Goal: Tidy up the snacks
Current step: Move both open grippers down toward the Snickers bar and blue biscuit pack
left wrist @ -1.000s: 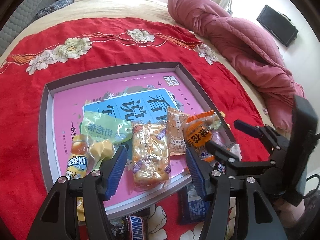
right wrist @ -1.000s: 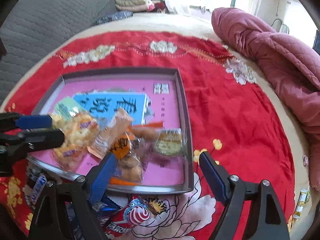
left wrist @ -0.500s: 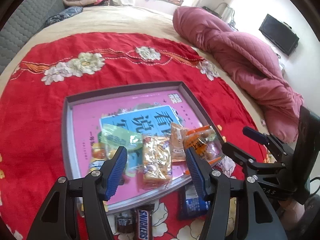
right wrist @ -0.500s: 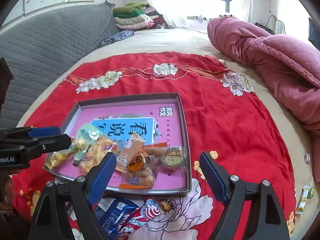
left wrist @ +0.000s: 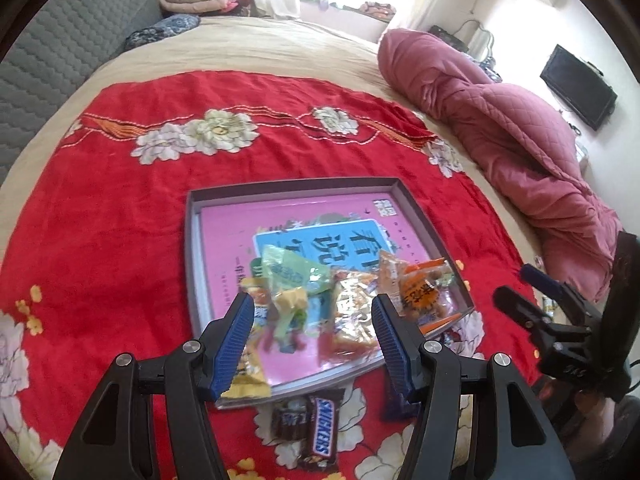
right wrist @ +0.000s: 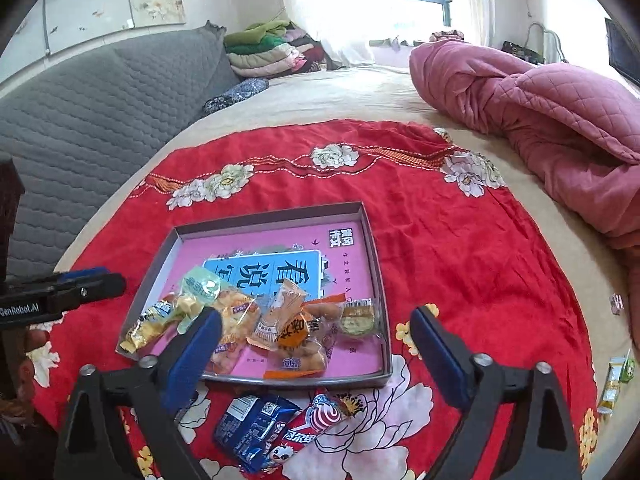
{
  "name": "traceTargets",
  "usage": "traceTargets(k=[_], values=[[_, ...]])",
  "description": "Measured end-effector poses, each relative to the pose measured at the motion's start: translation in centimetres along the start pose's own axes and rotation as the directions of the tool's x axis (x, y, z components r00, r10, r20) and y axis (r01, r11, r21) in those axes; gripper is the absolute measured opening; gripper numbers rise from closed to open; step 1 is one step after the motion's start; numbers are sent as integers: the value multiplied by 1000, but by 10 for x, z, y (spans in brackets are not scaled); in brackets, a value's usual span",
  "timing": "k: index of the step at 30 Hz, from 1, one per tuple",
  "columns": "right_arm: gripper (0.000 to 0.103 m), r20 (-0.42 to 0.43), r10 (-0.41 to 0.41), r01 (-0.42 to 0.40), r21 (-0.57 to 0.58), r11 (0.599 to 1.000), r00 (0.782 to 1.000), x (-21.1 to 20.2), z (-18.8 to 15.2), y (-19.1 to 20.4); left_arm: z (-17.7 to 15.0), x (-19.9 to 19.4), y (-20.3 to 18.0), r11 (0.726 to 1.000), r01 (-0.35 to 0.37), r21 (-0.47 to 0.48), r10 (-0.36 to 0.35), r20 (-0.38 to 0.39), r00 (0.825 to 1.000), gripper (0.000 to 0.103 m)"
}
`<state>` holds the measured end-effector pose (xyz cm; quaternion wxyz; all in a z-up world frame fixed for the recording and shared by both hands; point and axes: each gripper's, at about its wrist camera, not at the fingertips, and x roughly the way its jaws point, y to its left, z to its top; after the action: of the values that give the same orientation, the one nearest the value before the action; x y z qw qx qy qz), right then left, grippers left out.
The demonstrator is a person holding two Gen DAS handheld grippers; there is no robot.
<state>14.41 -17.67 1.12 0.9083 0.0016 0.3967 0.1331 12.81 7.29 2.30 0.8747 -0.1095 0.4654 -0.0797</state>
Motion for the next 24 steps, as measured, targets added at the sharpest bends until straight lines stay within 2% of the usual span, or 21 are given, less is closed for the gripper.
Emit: traceTargets(k=[15,21,24], values=[[101,-18,106,-105,37,994,994,-16,-11,4,-14,-19,12,999,-35,-31,35,2,999,63],[101,-41,110,-108,39,993,993,-18,-19,11,-25,-18,7,999,-40,-17,40,-20,999,63],[101,-49,82,-81,24,996,995,-17,-24,16,-32,-17,6,999,-48,-9,48,-35,998,63]])
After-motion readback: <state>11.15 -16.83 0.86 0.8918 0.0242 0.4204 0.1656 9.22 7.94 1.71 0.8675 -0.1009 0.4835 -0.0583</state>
